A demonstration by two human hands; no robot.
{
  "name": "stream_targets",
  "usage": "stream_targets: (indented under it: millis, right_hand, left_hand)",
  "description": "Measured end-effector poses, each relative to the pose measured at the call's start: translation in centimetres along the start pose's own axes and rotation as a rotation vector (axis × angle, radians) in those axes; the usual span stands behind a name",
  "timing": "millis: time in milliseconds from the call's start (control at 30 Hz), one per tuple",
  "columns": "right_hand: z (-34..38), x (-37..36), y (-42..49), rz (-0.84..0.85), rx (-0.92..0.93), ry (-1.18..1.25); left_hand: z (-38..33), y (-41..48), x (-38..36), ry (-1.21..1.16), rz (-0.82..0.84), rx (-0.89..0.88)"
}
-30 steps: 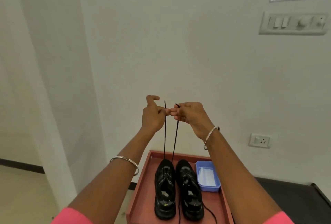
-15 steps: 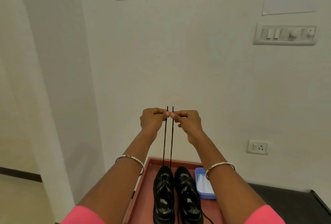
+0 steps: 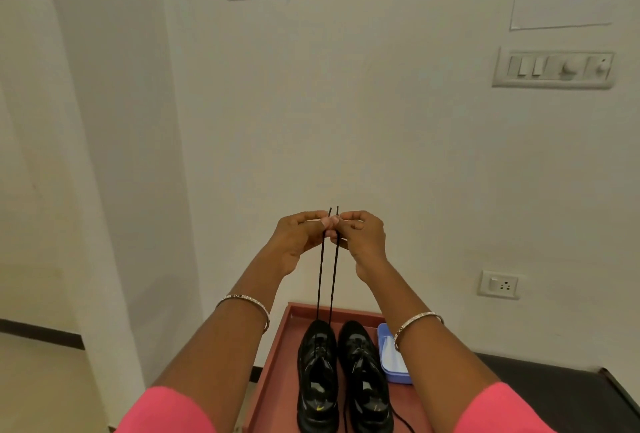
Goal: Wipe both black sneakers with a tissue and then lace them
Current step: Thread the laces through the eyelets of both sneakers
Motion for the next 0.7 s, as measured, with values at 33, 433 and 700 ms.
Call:
stream_targets:
  millis: [33, 433, 700]
  right_hand:
    - [-0.2, -0.1, -0.1, 0.012, -0.006, 0.015]
    - [-0.8, 0.9, -0.2, 0.217, 0.004, 0.06]
    - [-1.0, 0.3, 0.4, 0.078, 0.253, -0.368]
  left_hand:
    - [0.2, 0.1, 0.0, -0.065, 0.027, 0.032]
    - [0.2, 0.6, -0.6, -0.071, 0.001, 0.088]
    - [-0.7, 0.3, -1.8, 0.582, -0.302, -0.605]
Point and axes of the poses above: each hand's wrist, its own y-axis towards the middle knuckle, its own x-axis out of the back of the hand, z = x × y, the point moved 3 cm from there along y, towards the middle knuckle, and after that the axes turned 14 degrees about x, right-handed, at the moved point
